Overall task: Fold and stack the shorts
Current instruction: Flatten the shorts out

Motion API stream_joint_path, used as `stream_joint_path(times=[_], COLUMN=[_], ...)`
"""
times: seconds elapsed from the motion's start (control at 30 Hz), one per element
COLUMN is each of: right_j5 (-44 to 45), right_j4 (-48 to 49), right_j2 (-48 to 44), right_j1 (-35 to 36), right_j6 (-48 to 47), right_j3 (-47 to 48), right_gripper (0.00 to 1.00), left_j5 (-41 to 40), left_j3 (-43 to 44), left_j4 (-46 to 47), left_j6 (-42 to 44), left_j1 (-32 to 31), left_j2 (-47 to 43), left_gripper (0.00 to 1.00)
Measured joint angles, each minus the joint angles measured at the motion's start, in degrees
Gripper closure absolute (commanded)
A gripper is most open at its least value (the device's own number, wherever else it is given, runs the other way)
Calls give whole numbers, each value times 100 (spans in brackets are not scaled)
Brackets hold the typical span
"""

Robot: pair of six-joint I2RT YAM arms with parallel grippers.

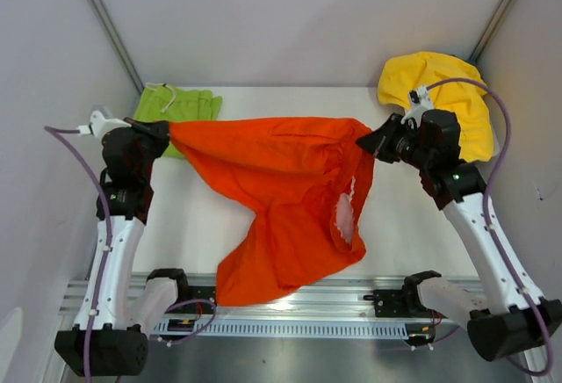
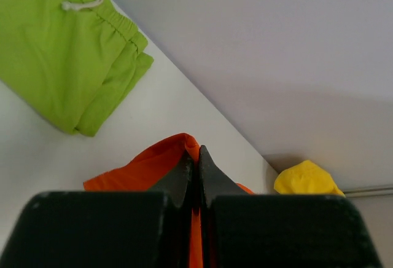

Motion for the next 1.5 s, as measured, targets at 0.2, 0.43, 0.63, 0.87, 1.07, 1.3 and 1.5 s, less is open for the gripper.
stream_joint_path(times=[0.2,0.43,0.63,0.87,1.07,1.3,1.5], right_j5=[-1521,-2210,-2380,-1788,-1755,-2094,-1956], right_j4=[693,1158,872,396,538,612,295], right_j2=[678,973,455,-640,-1294,-1147,-881], right_j1=[-1161,-1360,-1075,363,763,778,778], right_j6=[433,402,136,-807,-1154,-1067,-999], right_j3=[-920,-704,-70,1478,2096,2138,2321], right_gripper=[100,100,100,100,100,100,100], left_j5=[-448,-656,-769,-852,-907,-979,-975], left_j3=[-748,-796,-337,608,909,1054,1067], left_j4=[1045,1495,1246,1255,1462,1355,1456], left_j6=[-175,-256,-31,348,549,699,737], left_j1=[-782,-861,-872,-894,-898,-898,-898], left_j2=[494,933,210,-1211,-2162,-2288,-2203], left_gripper=[100,100,100,100,100,100,100])
